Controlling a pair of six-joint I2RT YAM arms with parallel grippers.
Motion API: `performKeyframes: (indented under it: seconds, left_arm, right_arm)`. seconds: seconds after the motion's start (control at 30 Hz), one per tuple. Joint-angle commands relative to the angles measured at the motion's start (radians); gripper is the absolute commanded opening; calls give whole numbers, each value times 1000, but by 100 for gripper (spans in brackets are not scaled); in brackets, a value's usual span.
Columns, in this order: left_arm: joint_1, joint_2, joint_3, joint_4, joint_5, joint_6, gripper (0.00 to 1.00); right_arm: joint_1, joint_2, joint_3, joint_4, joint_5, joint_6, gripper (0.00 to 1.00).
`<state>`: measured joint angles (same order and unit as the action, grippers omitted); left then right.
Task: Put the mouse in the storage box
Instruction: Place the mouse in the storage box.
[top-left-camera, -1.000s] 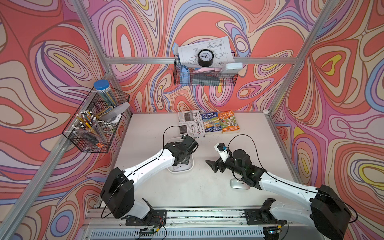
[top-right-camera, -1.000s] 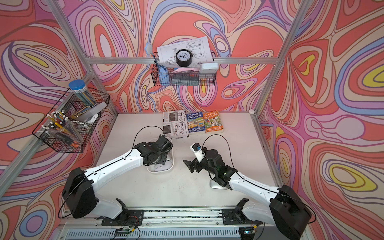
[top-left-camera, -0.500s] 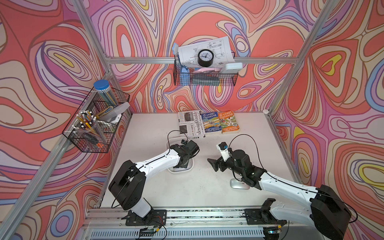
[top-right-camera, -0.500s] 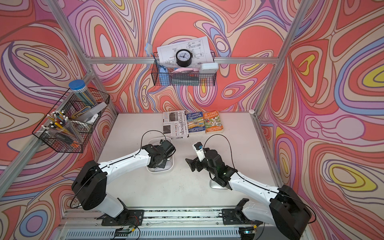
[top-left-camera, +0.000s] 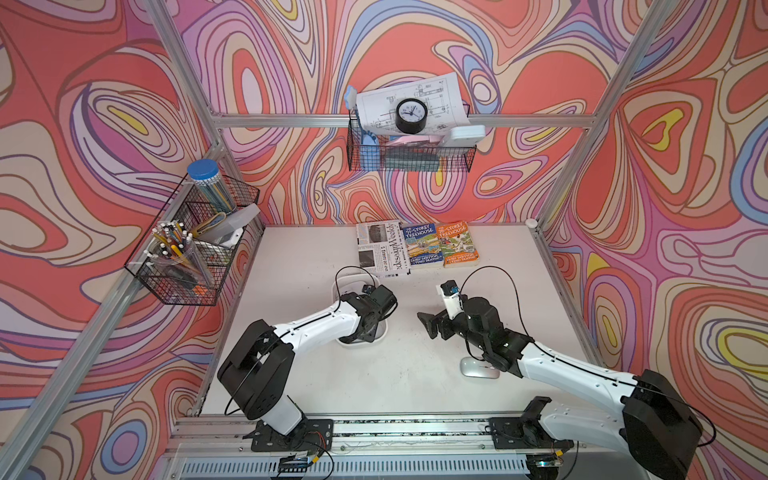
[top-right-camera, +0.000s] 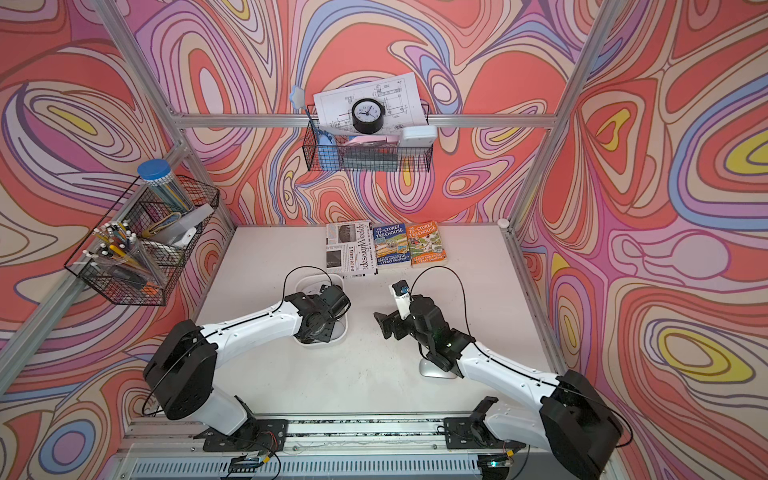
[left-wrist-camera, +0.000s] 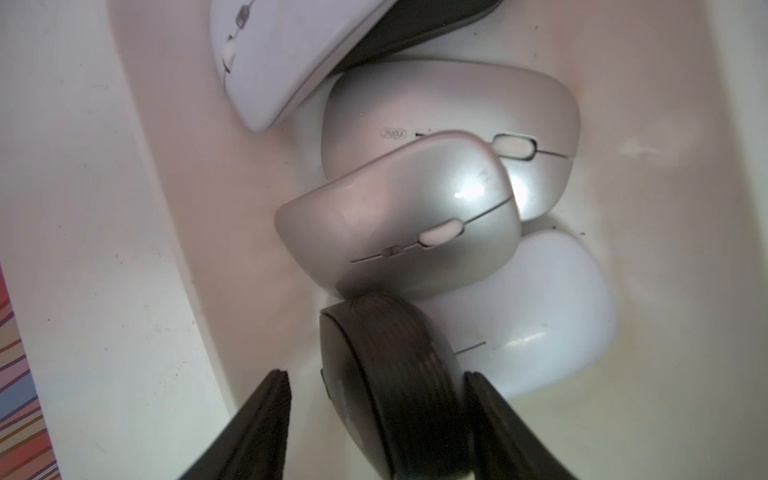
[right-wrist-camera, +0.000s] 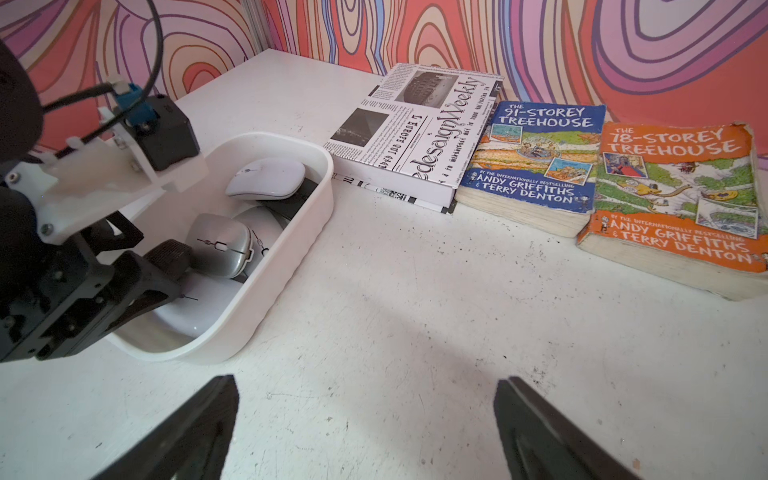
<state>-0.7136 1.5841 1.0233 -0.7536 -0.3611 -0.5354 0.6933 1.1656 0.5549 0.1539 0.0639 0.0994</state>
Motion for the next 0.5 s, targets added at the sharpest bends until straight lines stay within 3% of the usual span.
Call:
performKeyframes:
  seconds: [0.0,0.27,0.47]
  left_arm:
    - [3,-53,-11,14,46,-10,74]
    - [3,-162,16,7,124,-5,88]
    - [3,-268,49,-16,151,-8,91]
  right_arm:
    - [-10,-21,23,-43,13,36,98]
    - [-39,-58,49,-153,7,107,98]
    - [-131,-44,96,-312,-69,209,98]
